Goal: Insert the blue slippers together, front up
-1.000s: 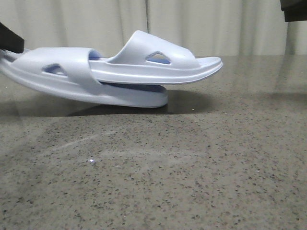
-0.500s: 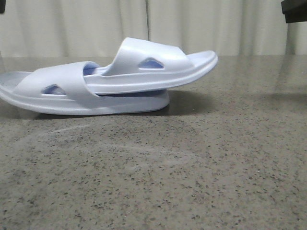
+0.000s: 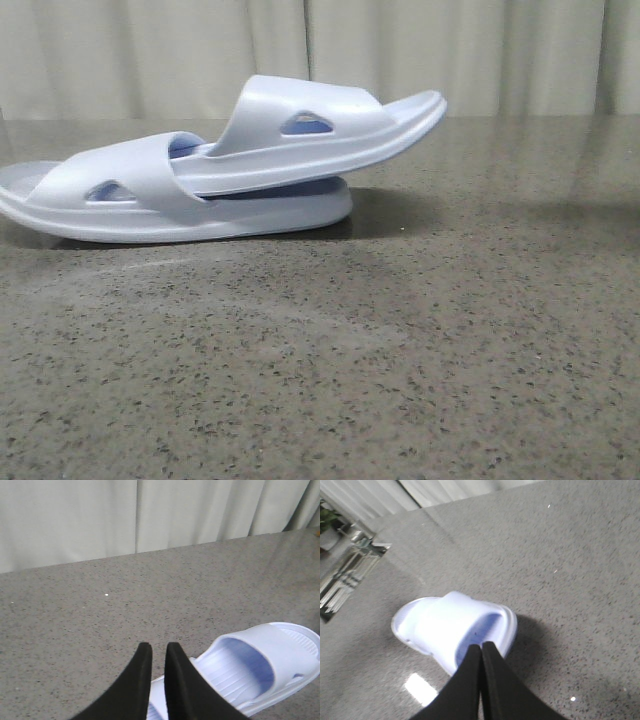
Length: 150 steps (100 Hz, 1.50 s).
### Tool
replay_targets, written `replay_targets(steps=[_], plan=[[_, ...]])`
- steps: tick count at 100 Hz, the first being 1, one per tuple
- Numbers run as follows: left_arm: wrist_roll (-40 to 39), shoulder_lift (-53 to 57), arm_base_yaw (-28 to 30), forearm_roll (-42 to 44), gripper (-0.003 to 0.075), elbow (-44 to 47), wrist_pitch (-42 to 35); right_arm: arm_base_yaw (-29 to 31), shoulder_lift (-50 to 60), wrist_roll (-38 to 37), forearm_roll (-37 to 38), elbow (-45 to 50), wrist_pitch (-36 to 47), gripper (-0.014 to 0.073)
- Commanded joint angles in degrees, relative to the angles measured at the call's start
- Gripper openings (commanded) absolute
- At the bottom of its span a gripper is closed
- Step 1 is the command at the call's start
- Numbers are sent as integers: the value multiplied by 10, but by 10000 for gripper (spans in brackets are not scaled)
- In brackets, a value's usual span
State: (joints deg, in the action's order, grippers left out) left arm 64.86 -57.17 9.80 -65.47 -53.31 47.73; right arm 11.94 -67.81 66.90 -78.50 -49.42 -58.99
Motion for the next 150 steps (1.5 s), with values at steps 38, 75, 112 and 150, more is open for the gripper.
replay_targets(steps=[38,75,112,150], plan=[[1,153,-141,60,15,143,-304,-135,242,3,2,149,352,-79],[60,273,-187,-132,15,305,-357,-149,380,3,-2,330,411,-79],[120,379,-187,-273,15,401,-386,-149,458,3,-17,410,345,-79],[120,379,-187,-273,15,401,-373,-149,458,3,-17,413,284,-79]])
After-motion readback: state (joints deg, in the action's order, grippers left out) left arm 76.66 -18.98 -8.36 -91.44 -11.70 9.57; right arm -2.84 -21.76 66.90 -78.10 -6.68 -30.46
